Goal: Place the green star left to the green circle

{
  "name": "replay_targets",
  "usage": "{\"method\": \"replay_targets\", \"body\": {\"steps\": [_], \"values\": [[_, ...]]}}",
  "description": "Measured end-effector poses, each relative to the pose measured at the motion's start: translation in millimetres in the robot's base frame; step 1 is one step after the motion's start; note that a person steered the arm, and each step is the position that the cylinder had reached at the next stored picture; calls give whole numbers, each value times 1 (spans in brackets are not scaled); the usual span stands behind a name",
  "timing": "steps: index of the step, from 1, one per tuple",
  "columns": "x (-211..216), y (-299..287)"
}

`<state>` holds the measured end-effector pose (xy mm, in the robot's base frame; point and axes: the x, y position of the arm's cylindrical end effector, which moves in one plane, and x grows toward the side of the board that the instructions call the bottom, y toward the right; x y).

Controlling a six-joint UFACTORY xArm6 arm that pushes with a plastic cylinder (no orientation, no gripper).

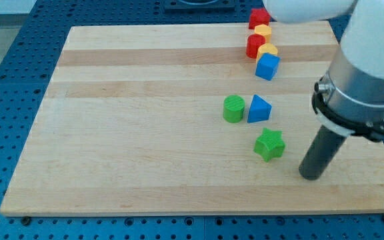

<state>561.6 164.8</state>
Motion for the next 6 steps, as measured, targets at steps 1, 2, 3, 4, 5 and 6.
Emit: {"method": "replay_targets", "body": {"steps": [1,2,3,4,5,6], "values": [[-25,0],[-36,-6],[-38,-12],[-38,-15],[-37,-15],[-37,-16]]}}
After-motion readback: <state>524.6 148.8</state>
